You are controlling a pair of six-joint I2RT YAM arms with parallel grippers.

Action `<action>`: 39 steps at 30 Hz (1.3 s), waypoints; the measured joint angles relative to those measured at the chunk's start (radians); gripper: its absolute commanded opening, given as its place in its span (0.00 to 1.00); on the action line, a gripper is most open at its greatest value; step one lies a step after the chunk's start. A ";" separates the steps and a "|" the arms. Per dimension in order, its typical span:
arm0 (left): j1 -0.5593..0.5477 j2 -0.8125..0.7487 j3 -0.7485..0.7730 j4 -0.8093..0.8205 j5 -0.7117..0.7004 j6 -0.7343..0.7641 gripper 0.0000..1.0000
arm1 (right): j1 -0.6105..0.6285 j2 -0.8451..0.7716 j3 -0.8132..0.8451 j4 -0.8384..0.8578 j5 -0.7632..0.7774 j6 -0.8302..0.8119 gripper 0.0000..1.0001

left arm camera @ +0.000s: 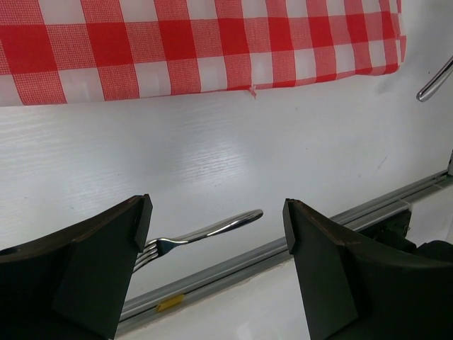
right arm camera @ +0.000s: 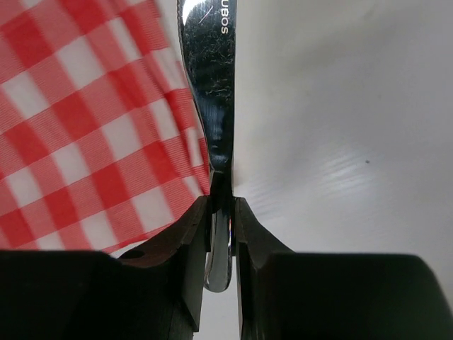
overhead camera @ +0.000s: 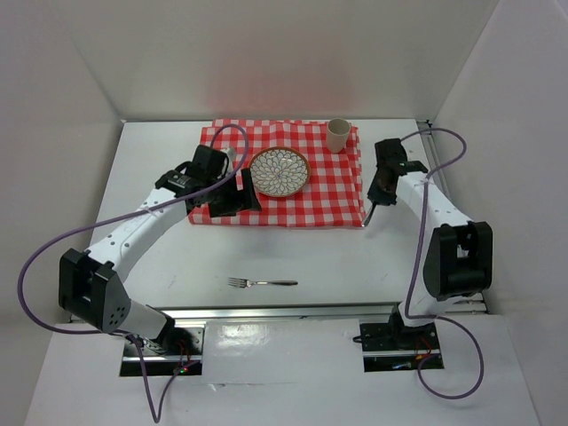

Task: Set the dinner table for one person

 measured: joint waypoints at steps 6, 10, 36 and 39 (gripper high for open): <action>0.000 0.000 0.010 -0.011 -0.021 0.000 0.93 | 0.126 0.083 0.156 -0.050 -0.010 -0.063 0.02; 0.005 0.000 0.010 -0.018 -0.033 0.000 0.93 | 0.175 0.211 0.261 -0.056 -0.027 -0.099 0.02; 0.034 -0.006 0.010 -0.050 -0.068 0.003 0.93 | 0.215 0.557 0.468 -0.059 -0.057 -0.263 0.02; 0.034 -0.007 0.010 -0.050 -0.071 0.003 0.93 | 0.215 0.559 0.468 -0.053 -0.058 -0.274 0.02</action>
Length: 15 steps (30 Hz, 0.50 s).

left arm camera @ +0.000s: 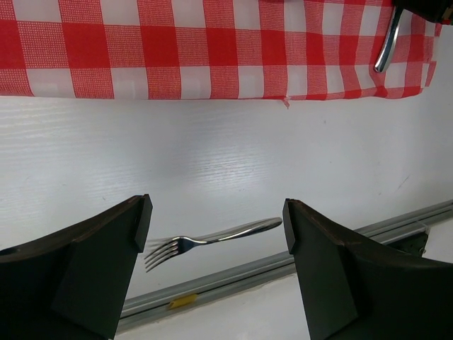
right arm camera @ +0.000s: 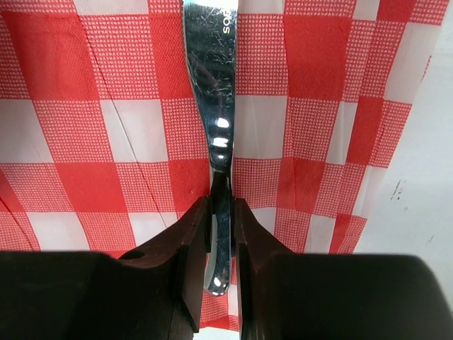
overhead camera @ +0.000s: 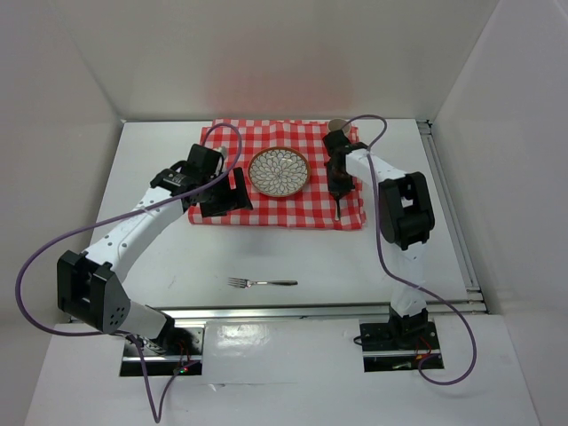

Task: Set the dinner table for one person

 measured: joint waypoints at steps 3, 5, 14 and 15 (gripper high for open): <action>0.000 -0.001 0.000 0.000 -0.003 0.000 0.93 | 0.000 0.006 0.000 0.001 0.000 -0.002 0.03; 0.000 -0.002 0.000 -0.002 -0.003 0.000 0.93 | 0.000 0.010 0.000 0.001 0.001 -0.001 0.03; 0.000 -0.020 0.000 -0.013 -0.009 0.000 0.93 | 0.001 0.039 0.043 0.002 0.003 0.003 0.05; 0.000 -0.022 0.000 -0.014 -0.009 0.000 0.93 | 0.001 0.042 0.050 0.005 0.003 0.004 0.07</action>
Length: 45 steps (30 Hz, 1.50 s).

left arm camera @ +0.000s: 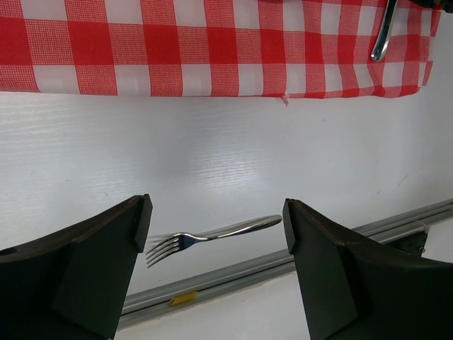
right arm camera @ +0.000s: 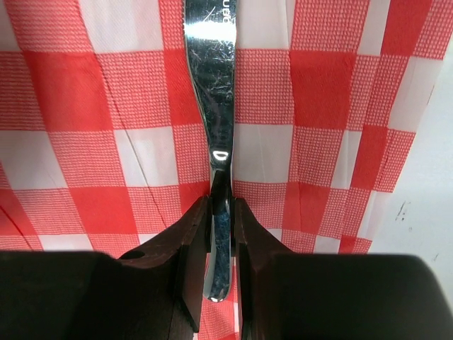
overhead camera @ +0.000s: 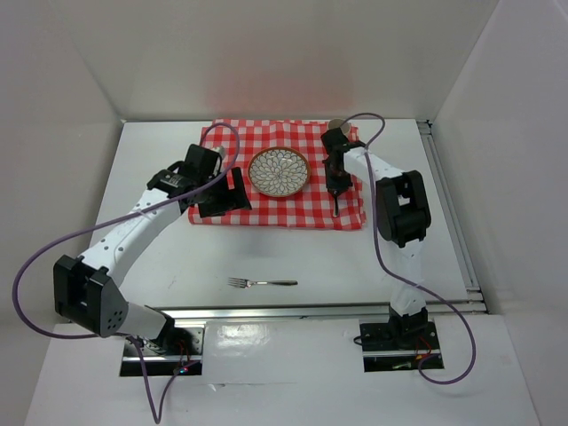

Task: Set the dinner table for one person

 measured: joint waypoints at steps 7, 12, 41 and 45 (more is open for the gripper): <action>0.000 -0.029 -0.001 -0.013 0.000 -0.003 0.93 | 0.005 0.011 0.024 0.001 0.003 0.014 0.24; -0.018 -0.066 -0.037 -0.020 -0.003 -0.038 0.95 | 0.013 -0.001 0.020 -0.001 0.005 0.034 0.74; -0.429 0.167 -0.261 -0.098 -0.096 -1.110 0.72 | 0.086 -0.813 -0.547 0.032 -0.105 0.153 0.74; -0.440 0.215 -0.243 -0.077 -0.097 -1.170 0.74 | 0.086 -0.837 -0.547 0.024 -0.106 0.153 0.74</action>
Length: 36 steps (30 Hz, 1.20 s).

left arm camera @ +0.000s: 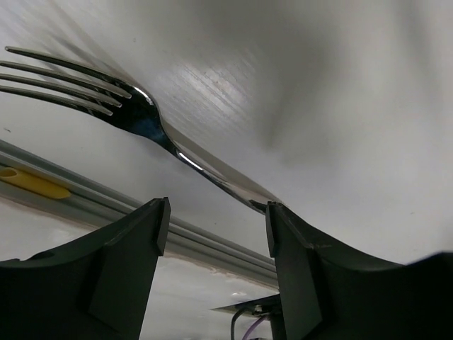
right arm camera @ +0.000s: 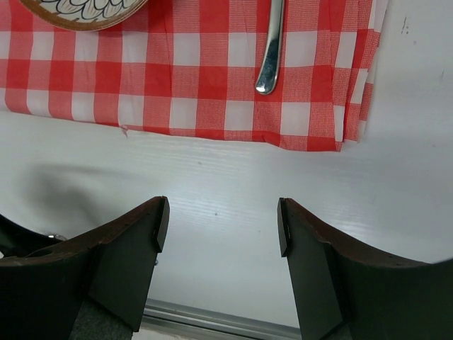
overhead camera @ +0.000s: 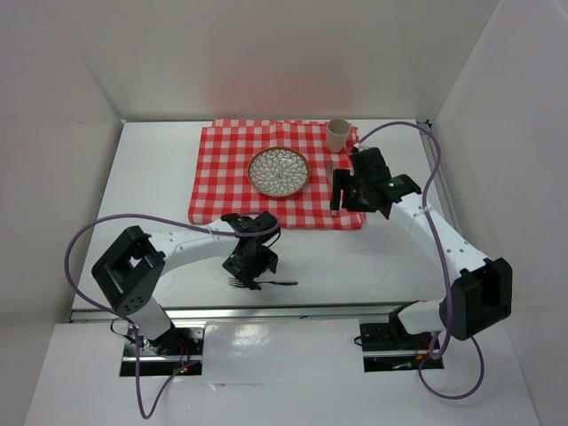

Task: Set the dinner table for one person

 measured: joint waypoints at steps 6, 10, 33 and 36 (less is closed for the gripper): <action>-0.001 0.005 -0.013 0.032 -0.008 -0.047 0.72 | 0.000 -0.004 -0.010 -0.013 0.000 -0.005 0.74; -0.008 0.037 -0.013 0.044 -0.008 -0.072 0.65 | 0.000 -0.007 -0.018 -0.030 0.001 -0.008 0.74; -0.009 0.080 -0.033 0.089 0.031 -0.102 0.07 | 0.000 -0.032 -0.046 -0.045 -0.012 -0.011 0.72; -0.011 0.075 -0.028 0.076 0.007 -0.112 0.00 | 0.000 -0.032 -0.046 -0.052 -0.018 -0.011 0.72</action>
